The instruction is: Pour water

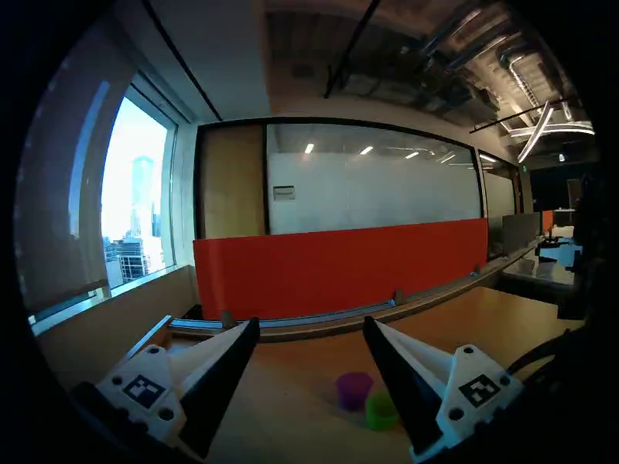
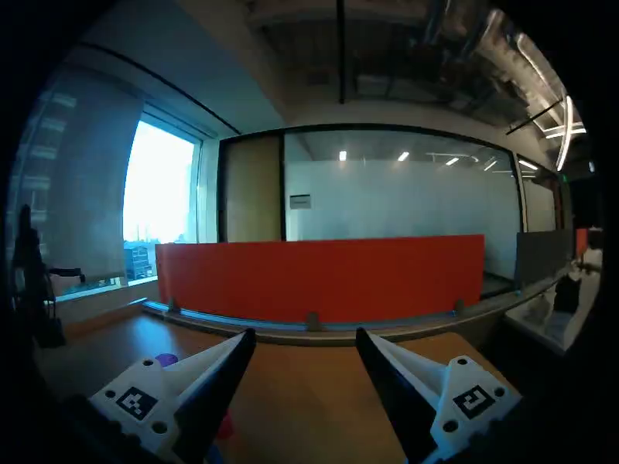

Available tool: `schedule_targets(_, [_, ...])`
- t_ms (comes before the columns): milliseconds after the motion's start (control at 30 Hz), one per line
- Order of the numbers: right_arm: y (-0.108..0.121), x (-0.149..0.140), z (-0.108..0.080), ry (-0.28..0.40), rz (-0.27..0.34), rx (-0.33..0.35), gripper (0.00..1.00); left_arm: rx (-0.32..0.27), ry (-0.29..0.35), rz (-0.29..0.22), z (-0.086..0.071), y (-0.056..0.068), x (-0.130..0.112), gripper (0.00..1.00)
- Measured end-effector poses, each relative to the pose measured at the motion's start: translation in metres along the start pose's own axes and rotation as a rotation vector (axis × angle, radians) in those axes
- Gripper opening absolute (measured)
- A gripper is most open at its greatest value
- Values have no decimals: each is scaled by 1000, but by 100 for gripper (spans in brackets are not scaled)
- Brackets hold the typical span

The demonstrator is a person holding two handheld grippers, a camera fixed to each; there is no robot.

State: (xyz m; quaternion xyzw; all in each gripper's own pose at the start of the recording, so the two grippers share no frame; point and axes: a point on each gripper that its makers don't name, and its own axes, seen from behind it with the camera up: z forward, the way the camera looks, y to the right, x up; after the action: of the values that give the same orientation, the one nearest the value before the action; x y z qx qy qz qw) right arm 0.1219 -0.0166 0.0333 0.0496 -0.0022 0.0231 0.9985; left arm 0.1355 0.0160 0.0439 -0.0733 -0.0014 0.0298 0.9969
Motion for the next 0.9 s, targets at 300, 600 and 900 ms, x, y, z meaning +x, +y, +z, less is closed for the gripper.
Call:
schedule_targets(300, [-19,0,5,-27,-10,100,100,-120,1,-40,5,24,12,100])
schedule_targets(600, [-60,3,2,-46,-10,307,100,-275,31,-84,5,50,25,100])
schedule_targets(900, [-93,10,-4,-66,-12,442,100,-394,16,-91,4,68,27,100])
